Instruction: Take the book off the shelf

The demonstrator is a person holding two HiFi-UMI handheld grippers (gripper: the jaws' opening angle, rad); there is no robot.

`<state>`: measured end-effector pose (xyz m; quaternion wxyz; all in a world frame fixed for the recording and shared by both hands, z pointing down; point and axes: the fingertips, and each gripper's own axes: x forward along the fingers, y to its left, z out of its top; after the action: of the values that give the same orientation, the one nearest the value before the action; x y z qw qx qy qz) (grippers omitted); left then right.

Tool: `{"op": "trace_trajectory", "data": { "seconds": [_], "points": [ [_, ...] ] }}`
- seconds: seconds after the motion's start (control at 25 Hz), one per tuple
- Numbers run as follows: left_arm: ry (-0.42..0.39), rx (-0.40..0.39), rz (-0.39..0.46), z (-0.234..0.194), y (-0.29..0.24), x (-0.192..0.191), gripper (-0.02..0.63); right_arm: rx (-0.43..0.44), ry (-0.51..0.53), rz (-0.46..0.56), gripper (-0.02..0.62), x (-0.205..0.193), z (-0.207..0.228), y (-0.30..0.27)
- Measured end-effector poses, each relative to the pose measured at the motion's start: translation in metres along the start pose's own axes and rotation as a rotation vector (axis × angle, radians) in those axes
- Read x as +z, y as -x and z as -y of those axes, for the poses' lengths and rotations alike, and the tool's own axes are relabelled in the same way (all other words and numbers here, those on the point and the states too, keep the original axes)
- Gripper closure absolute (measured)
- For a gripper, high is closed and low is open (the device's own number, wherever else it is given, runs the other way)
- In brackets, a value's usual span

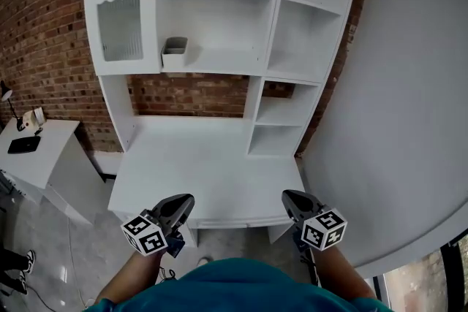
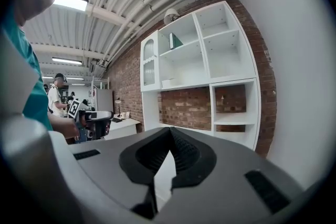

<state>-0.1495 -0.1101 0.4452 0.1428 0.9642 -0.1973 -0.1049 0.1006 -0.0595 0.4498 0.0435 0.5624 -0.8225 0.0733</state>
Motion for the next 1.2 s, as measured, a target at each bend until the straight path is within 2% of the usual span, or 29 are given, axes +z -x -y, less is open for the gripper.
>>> {"op": "trace_trajectory", "data": {
  "seconds": [0.32, 0.68, 0.84, 1.04, 1.2],
  "points": [
    [0.009, -0.099, -0.024, -0.09, -0.068, 0.047, 0.588, -0.07, -0.003, 0.033, 0.574, 0.049, 0.044, -0.095],
    [0.01, -0.124, -0.038, -0.157, -0.112, 0.067, 0.588, -0.105, -0.011, 0.046, 0.574, 0.068, 0.089, -0.159],
    [0.006, -0.102, -0.034, -0.171, -0.131, 0.07, 0.588, -0.089, 0.005, 0.049, 0.574, 0.074, 0.109, -0.174],
    [-0.017, -0.054, -0.031, -0.165, -0.16, 0.072, 0.588, -0.032, 0.017, 0.052, 0.574, 0.08, 0.141, -0.184],
    [-0.052, 0.026, 0.01, -0.158, -0.189, 0.074, 0.588, 0.048, 0.029, 0.046, 0.574, 0.083, 0.172, -0.193]
  ]
}}
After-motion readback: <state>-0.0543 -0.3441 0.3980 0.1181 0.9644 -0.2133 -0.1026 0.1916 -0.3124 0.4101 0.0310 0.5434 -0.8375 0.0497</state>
